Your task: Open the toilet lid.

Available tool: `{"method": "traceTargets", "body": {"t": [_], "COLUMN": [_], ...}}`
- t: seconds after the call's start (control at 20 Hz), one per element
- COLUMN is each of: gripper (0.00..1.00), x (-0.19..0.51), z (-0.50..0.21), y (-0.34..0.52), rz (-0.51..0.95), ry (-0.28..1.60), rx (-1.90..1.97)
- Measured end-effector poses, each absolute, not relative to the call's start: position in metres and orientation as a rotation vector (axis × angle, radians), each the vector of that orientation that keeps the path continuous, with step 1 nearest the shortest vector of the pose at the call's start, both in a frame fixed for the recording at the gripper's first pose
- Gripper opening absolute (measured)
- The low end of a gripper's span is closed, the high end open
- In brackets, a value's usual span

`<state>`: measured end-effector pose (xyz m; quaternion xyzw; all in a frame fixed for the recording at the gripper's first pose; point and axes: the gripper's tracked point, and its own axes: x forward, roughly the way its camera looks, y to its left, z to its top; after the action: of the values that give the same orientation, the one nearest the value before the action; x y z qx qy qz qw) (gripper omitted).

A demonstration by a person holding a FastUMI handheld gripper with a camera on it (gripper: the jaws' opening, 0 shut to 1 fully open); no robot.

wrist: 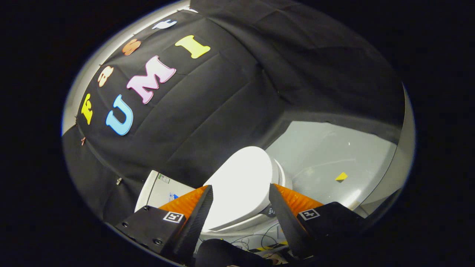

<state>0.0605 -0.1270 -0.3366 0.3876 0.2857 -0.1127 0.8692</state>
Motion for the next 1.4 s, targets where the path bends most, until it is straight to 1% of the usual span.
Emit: {"method": "traceTargets", "body": {"t": [0.3, 0.75, 1.25, 1.3, 1.35, 1.4], "gripper": [0.96, 0.96, 0.95, 0.94, 0.84, 0.84], "x": [0.069, 0.054, 0.059, 0.063, 0.065, 0.067], "z": [-0.402, -0.479, -0.519, -0.525, -0.529, -0.531], "y": [-0.130, -0.131, -0.112, -0.108, -0.105, -0.103], "rz": [-0.251, -0.281, -0.269, -0.265, -0.259, -0.251], "ry": [0.691, 0.780, 0.773, 0.773, 0.779, 0.779], "rx": [0.862, 1.038, 1.270, 1.291, 1.304, 1.313]}}
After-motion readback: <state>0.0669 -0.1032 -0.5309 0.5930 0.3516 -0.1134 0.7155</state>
